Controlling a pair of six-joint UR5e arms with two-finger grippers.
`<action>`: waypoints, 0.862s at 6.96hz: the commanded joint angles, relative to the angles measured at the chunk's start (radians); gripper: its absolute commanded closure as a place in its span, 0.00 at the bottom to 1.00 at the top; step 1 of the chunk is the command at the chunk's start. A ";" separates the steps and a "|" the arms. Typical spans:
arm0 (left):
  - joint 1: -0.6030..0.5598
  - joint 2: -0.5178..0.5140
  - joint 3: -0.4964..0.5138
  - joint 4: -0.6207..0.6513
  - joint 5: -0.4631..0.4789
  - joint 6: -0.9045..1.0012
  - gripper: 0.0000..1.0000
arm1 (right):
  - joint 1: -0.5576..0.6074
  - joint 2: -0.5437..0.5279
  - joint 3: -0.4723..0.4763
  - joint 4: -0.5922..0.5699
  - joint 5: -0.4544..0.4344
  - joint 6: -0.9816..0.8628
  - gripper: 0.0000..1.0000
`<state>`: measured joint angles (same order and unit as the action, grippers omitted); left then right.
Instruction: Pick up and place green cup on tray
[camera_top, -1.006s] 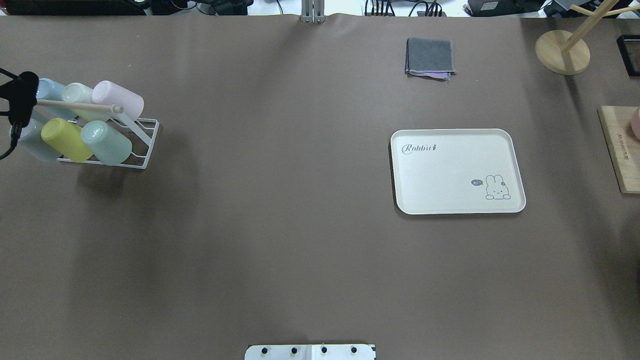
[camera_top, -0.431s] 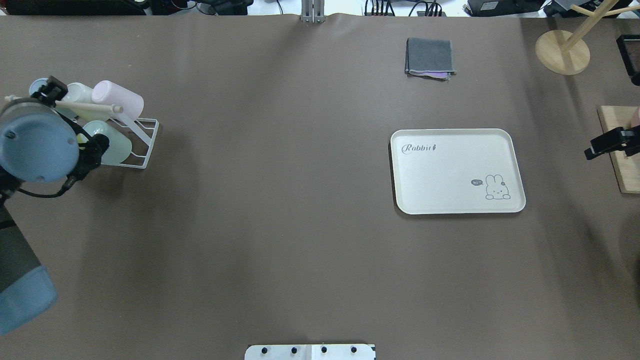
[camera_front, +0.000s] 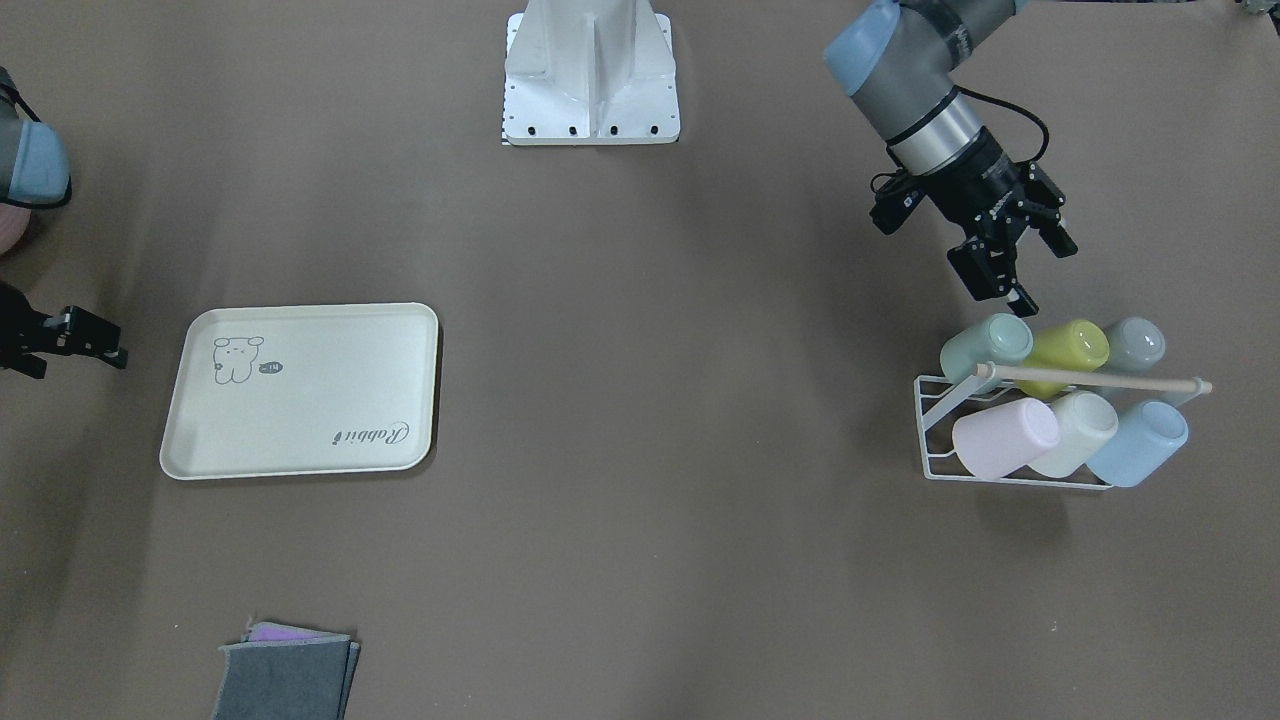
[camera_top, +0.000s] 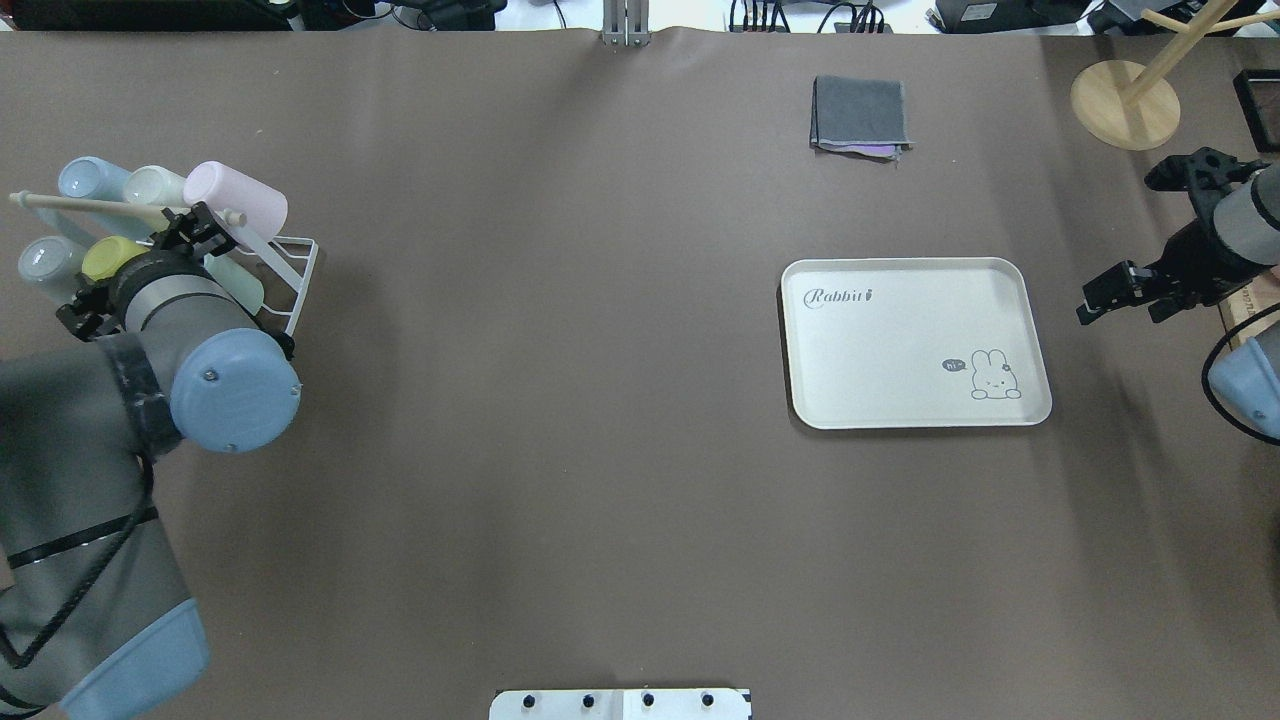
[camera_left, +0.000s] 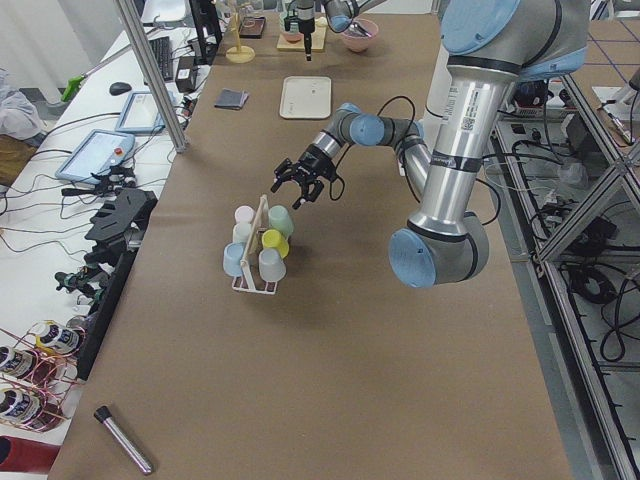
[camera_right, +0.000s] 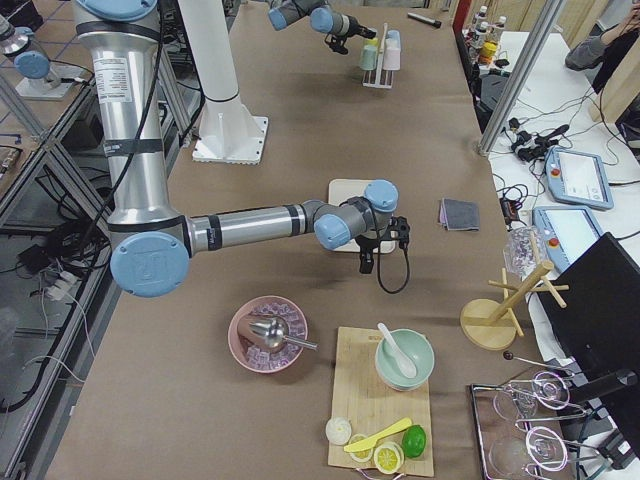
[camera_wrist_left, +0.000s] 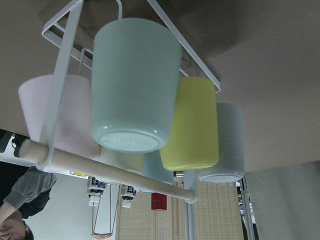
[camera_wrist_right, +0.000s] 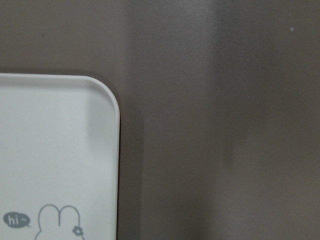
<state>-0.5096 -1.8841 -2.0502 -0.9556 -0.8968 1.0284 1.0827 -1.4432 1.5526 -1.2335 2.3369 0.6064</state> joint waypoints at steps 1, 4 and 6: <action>0.077 -0.076 0.082 0.094 0.036 -0.055 0.02 | -0.026 0.113 -0.123 0.002 0.018 0.053 0.00; 0.149 -0.075 0.076 0.325 0.154 -0.348 0.02 | -0.073 0.121 -0.132 -0.003 0.010 0.087 0.08; 0.183 -0.075 0.111 0.319 0.197 -0.355 0.02 | -0.089 0.121 -0.132 -0.003 0.006 0.105 0.21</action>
<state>-0.3527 -1.9590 -1.9594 -0.6425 -0.7291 0.6879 1.0039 -1.3228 1.4210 -1.2363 2.3448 0.7027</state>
